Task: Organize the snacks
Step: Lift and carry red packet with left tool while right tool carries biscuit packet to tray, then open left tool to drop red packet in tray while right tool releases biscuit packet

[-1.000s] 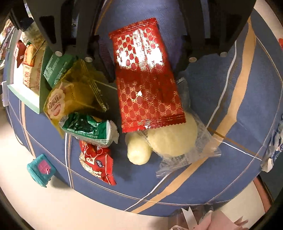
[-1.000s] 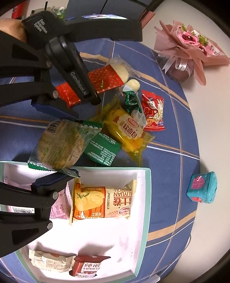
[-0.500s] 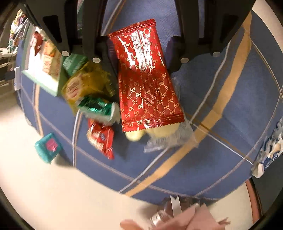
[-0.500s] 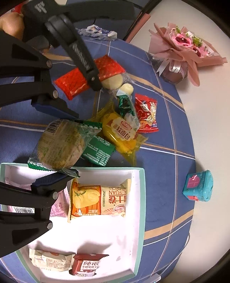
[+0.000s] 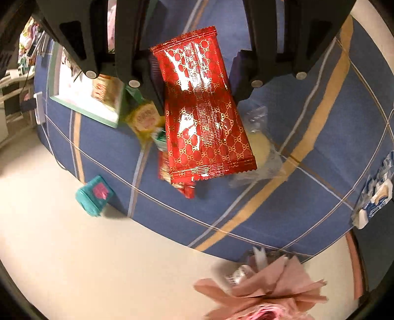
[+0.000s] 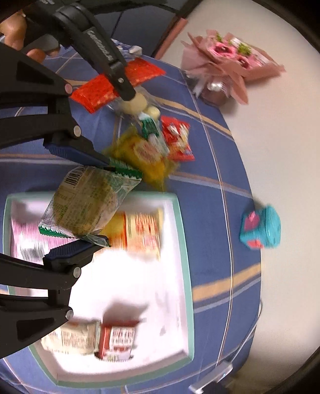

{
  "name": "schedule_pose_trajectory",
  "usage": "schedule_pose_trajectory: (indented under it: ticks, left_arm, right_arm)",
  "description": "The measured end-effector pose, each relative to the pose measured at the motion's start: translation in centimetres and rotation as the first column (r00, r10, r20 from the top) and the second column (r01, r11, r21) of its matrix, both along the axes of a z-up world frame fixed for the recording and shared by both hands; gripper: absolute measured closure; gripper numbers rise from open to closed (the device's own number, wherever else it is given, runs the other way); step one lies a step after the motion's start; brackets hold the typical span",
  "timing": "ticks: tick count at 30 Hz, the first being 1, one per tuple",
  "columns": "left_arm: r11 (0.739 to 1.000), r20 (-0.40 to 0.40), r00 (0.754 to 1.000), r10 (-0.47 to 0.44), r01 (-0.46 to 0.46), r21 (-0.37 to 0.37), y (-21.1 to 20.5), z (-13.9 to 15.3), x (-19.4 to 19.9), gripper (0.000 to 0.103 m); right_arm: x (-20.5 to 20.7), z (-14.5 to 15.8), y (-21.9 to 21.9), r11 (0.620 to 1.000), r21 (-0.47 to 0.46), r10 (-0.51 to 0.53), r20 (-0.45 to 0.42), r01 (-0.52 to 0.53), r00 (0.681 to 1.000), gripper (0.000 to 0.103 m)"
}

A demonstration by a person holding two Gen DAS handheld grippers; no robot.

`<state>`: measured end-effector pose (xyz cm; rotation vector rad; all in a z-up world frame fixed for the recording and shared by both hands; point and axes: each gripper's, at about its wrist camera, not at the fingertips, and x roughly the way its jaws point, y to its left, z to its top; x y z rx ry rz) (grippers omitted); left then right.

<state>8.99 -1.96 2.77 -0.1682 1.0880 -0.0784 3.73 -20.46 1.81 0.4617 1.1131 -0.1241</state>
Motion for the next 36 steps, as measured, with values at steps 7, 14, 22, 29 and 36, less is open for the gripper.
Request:
schedule_pose_trajectory:
  ticks: [7,14,22,29,36]
  left_arm:
    - [0.99,0.006,0.99,-0.142,0.141,0.027,-5.3,0.0,-1.8,0.056]
    - [0.958,0.011,0.958,-0.286,0.285,0.017,-11.6,-1.1,-3.4,0.055]
    - [0.917,-0.001,0.919,-0.394,0.393,0.071,-16.3,-2.9,-4.2,0.055]
    - [0.897,-0.008,0.9,-0.435,0.435,0.08,-18.0,-3.8,-3.7,0.055]
    - [0.899,-0.031,0.902,-0.43,0.431,0.073,-18.0,-4.3,-3.2,0.051]
  right_arm:
    - [-2.9,-0.4,-6.9,0.99,0.003,-0.143,-0.015,0.144,0.99,0.043]
    - [-4.8,-1.1,-11.7,0.97,-0.004,-0.243,-0.026,0.243,0.97,0.043]
    - [-4.9,-1.2,-14.2,0.954,-0.023,-0.298,-0.011,0.298,0.954,0.042]
    - [-4.4,-1.3,-14.9,0.953,-0.029,-0.303,-0.001,0.303,0.953,0.041]
    - [-4.0,-1.8,-15.1,0.951,-0.058,-0.304,-0.021,0.302,0.952,0.035]
